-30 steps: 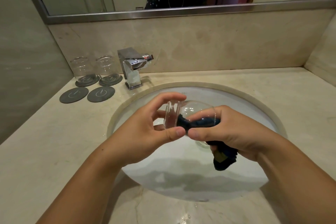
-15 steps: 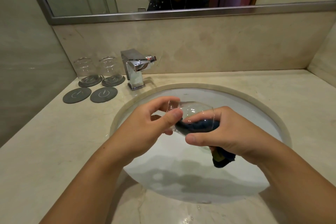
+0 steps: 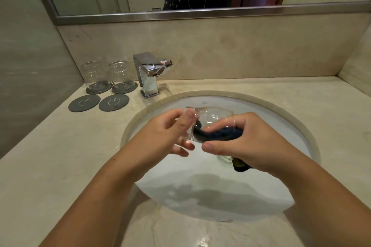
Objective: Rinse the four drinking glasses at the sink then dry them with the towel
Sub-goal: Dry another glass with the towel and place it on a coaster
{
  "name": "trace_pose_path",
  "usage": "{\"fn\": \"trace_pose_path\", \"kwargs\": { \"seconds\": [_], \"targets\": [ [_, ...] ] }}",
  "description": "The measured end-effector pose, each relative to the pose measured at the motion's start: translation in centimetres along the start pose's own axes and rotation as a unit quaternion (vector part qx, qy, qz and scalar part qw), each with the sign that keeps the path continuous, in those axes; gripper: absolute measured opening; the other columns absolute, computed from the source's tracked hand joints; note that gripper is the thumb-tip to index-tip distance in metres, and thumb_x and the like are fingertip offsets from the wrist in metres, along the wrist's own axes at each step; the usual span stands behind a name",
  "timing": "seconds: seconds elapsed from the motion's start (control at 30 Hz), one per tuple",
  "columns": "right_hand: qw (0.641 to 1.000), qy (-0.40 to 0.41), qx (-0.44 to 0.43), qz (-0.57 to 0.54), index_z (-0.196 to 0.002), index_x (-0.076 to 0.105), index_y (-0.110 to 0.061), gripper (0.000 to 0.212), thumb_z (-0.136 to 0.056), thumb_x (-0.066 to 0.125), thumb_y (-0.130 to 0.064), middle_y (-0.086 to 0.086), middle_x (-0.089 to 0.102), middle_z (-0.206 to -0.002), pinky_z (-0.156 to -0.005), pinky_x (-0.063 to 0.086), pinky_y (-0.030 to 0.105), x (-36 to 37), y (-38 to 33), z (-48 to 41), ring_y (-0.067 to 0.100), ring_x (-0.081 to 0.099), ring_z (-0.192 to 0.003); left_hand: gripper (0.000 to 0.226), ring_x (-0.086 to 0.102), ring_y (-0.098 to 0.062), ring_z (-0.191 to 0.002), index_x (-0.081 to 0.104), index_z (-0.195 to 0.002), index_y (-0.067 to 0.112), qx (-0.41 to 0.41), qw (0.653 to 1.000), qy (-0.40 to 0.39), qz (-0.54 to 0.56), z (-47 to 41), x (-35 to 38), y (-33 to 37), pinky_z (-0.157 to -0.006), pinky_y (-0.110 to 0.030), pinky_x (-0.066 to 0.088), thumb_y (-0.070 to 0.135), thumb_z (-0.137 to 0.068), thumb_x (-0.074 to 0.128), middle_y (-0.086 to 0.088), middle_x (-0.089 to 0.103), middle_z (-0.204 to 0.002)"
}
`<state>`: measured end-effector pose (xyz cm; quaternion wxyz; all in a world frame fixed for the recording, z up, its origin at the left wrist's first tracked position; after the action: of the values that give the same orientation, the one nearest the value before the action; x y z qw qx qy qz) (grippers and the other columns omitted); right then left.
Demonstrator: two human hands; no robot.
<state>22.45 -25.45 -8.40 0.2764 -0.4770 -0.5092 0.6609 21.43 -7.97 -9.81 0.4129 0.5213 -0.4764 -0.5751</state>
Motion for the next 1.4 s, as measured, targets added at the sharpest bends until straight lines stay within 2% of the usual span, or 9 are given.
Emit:
{"fn": "trace_pose_path", "kwargs": {
  "seconds": [0.07,0.2,0.47,0.57,0.7,0.83,1.17,1.3,1.4],
  "targets": [
    [1.000,-0.009,-0.011,0.013,-0.093,0.083,-0.043,0.024,-0.072,0.093,-0.038,0.012,0.079,-0.087,-0.067,0.055,0.060,0.4,-0.1,0.0,0.050,0.064,-0.077,0.042,0.072,-0.016,-0.081,0.074,-0.113,0.023,0.020,0.999,0.005,-0.032,-0.1,-0.1,0.2,-0.078,-0.036,0.059,0.059,-0.093,0.065,0.001,0.075,-0.095],
    [0.998,-0.056,-0.005,-0.037,-0.096,0.085,-0.037,0.023,-0.075,0.092,-0.031,-0.005,0.068,-0.064,-0.057,0.044,0.026,0.7,-0.1,0.1,0.012,0.049,-0.055,0.049,0.072,-0.026,-0.110,0.064,-0.133,0.039,0.057,0.997,-0.036,-0.026,0.0,0.0,0.5,-0.096,-0.042,0.059,0.050,-0.087,0.074,-0.003,0.070,-0.129],
    [0.987,-0.084,0.080,-0.109,-0.104,0.084,-0.031,0.039,-0.066,0.091,-0.037,0.002,0.063,-0.072,-0.058,0.046,0.033,0.3,1.4,0.1,0.015,0.050,-0.057,0.062,0.058,-0.014,-0.134,0.053,-0.142,0.037,0.123,0.983,-0.103,-0.086,0.9,0.9,1.8,-0.108,-0.037,0.052,0.010,-0.091,0.077,0.017,0.060,-0.139],
    [0.995,-0.050,0.047,-0.066,-0.098,0.084,-0.035,0.036,-0.066,0.098,-0.034,0.006,0.067,-0.075,-0.060,0.046,0.032,0.0,0.6,0.1,0.016,0.052,-0.061,0.064,0.058,-0.007,-0.135,0.048,-0.146,0.044,0.085,0.991,-0.077,-0.069,0.6,0.5,1.4,-0.106,-0.035,0.053,0.039,-0.090,0.079,0.022,0.057,-0.146],
    [0.999,-0.014,-0.024,0.021,-0.096,0.085,-0.036,0.024,-0.076,0.093,-0.026,-0.011,0.077,-0.073,-0.059,0.046,0.022,0.0,-0.8,0.3,0.008,0.060,-0.058,0.055,0.076,-0.013,-0.092,0.067,-0.125,0.034,0.015,0.997,-0.024,-0.067,0.2,0.1,0.3,-0.086,-0.041,0.063,0.075,-0.089,0.057,0.007,0.077,-0.115],
    [0.999,-0.024,-0.026,0.031,-0.105,0.085,-0.032,0.029,-0.078,0.092,-0.022,-0.019,0.075,-0.070,-0.052,0.046,0.017,0.4,-0.9,0.5,0.009,0.058,-0.048,0.043,0.070,-0.012,-0.084,0.068,-0.123,0.032,0.054,0.996,-0.010,-0.073,0.1,0.0,0.8,-0.075,-0.031,0.059,0.060,-0.091,0.070,-0.004,0.075,-0.108],
    [0.993,-0.061,0.053,-0.089,-0.097,0.085,-0.031,0.045,-0.056,0.097,-0.041,-0.003,0.063,-0.071,-0.057,0.045,0.028,-0.5,0.4,0.3,0.012,0.051,-0.056,0.066,0.055,-0.011,-0.137,0.050,-0.142,0.039,0.166,0.972,-0.050,-0.161,0.8,1.0,2.6,-0.110,-0.029,0.050,0.018,-0.088,0.081,0.019,0.059,-0.141],
    [0.999,-0.019,0.017,-0.040,-0.090,0.084,-0.036,0.026,-0.067,0.094,-0.035,0.002,0.067,-0.064,-0.055,0.045,0.027,-0.6,-0.5,0.4,0.017,0.051,-0.052,0.068,0.062,0.004,-0.124,0.047,-0.144,0.050,0.087,0.991,-0.045,-0.086,0.5,0.3,1.7,-0.097,-0.030,0.058,0.054,-0.083,0.077,0.023,0.060,-0.140],
    [1.000,-0.010,-0.017,0.017,-0.090,0.085,-0.036,0.020,-0.074,0.094,-0.028,-0.004,0.073,-0.065,-0.052,0.042,0.029,0.0,-1.0,0.4,0.020,0.048,-0.046,0.054,0.074,-0.011,-0.086,0.067,-0.128,0.033,0.021,0.999,0.001,-0.043,0.2,-0.1,0.7,-0.076,-0.032,0.063,0.071,-0.089,0.062,-0.007,0.075,-0.111]
  ]
}}
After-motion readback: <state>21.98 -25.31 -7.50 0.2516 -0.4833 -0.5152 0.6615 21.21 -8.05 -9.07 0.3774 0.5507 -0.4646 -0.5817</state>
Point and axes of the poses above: each hand's wrist, its own z-axis away from the middle knuckle, its own x-axis out of the palm, y = z × x, the point moved 8 cm from there along -z, towards the middle knuckle
